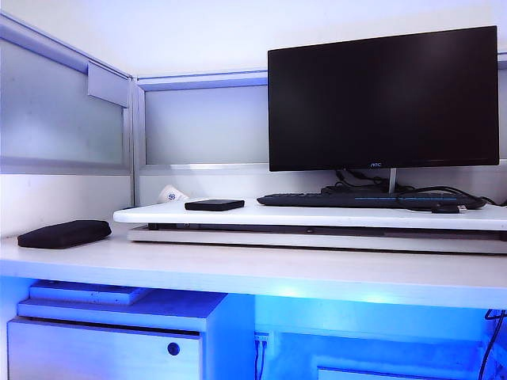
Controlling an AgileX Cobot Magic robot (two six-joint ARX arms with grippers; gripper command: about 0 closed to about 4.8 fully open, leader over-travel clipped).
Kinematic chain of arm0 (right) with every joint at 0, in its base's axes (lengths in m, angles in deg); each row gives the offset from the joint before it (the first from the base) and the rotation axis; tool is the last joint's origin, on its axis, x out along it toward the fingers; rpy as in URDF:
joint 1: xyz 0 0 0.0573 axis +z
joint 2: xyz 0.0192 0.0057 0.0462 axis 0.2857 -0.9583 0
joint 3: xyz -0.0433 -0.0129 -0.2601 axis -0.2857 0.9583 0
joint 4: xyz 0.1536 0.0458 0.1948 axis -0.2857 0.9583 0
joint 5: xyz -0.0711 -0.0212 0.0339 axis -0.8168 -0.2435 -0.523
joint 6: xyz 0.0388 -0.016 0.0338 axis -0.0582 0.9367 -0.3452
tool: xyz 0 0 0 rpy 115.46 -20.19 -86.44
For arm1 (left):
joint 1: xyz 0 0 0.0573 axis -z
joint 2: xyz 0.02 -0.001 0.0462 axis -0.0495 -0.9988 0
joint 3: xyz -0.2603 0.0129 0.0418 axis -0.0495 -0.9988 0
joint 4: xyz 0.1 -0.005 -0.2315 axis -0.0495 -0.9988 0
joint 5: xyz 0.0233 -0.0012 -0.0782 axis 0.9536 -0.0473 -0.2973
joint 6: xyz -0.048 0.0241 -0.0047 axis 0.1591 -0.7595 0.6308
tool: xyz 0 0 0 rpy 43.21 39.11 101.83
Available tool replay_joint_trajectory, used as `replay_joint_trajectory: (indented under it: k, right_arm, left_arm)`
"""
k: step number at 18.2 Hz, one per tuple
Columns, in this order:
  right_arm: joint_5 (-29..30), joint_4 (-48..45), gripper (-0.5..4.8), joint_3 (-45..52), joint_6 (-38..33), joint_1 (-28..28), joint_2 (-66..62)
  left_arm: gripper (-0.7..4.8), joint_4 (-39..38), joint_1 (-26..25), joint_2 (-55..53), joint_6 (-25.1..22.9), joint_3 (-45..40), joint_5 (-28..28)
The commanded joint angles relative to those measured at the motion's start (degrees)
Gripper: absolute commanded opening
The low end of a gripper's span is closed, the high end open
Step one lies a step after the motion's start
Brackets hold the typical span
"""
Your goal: Unplug the data cable of the portable hard drive.
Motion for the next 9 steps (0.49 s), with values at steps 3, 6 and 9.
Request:
replay_joint_trajectory:
  k: [3, 6, 9]
  right_arm:
    - [0.4, -1.8, -0.08, 2.2, 0.3, 0.0, 0.2]
    - [1.5, -1.8, -0.08, 4.0, 1.9, 0.0, 0.2]
    - [1.6, -1.0, -0.08, 5.4, 1.9, 0.0, 0.2]
  left_arm:
    - [-0.06, 2.4, -0.1, 0.3, -2.5, -2.9, 0.7]
    - [-0.06, 2.3, -0.1, 1.5, -4.6, -2.9, 1.0]
    - [-0.06, -5.0, -0.1, 1.5, -4.0, -2.9, 6.0]
